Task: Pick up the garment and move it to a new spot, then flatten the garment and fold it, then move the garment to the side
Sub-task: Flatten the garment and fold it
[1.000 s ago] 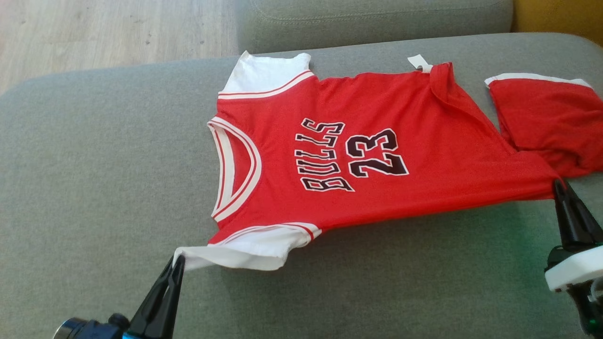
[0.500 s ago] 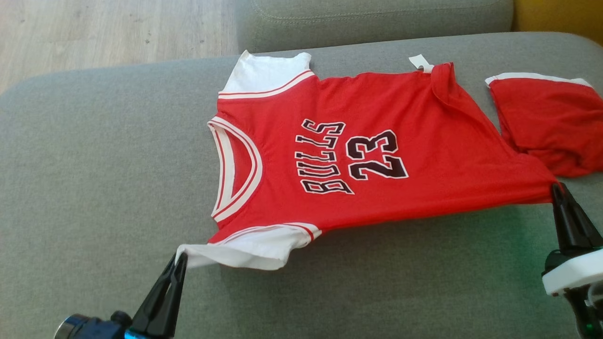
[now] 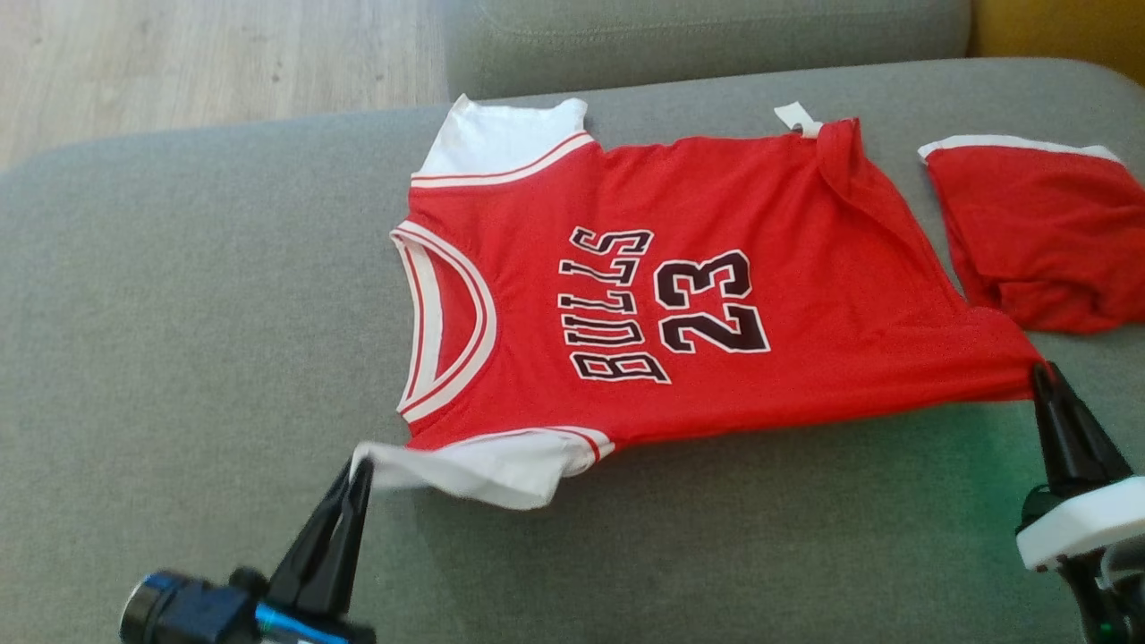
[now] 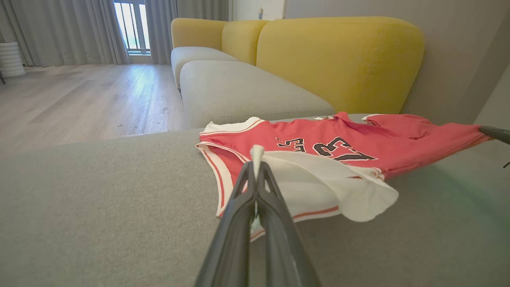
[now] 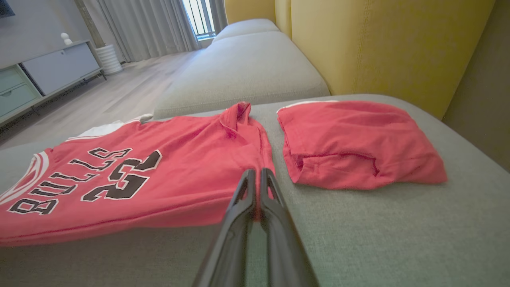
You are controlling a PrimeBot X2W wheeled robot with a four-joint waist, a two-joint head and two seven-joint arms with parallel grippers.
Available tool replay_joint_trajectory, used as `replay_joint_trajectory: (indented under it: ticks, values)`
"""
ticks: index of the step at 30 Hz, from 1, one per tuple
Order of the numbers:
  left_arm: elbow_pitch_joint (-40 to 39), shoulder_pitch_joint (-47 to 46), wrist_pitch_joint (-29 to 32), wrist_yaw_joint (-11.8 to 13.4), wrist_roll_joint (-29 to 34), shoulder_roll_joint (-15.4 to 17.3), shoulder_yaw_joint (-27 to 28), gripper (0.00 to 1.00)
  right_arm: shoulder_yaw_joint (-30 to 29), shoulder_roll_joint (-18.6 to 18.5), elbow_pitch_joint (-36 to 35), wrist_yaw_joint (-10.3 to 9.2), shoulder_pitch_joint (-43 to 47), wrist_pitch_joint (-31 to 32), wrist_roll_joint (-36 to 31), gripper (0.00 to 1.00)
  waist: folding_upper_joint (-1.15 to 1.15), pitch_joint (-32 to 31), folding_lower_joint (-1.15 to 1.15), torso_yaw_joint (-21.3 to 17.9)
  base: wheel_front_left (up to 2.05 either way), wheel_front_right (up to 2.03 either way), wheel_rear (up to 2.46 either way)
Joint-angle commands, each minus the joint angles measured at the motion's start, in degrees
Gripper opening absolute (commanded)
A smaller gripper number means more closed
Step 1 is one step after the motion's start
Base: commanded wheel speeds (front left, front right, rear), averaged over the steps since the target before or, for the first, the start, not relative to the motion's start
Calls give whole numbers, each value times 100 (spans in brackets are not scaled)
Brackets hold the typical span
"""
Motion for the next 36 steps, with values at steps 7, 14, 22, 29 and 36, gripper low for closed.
replay_joint_trajectory:
  ticks: [7,14,22,29,36]
  values:
    - [329,-1105,-137,-113,151,-299,186,0,183,-50,274,-5,-559,-155,103,0,0,375,0,97,0,0,0]
    - [1138,-2250,-234,-478,281,-650,151,0,235,-29,708,-5,-1245,-242,123,0,0,833,0,217,0,0,0]
    - [2060,-3554,-319,-890,497,-1031,181,0,347,-48,1191,-5,-2161,-330,134,0,0,1333,0,342,0,0,0]
    - [2646,-3877,-337,-997,613,-1324,313,100,541,-1,1528,-5,-2472,-499,125,100,0,1422,0,339,0,0,0]
    - [2650,-3013,-339,-885,322,-1609,559,100,463,31,1478,-5,-2196,-703,182,100,0,1315,0,282,0,0,0]
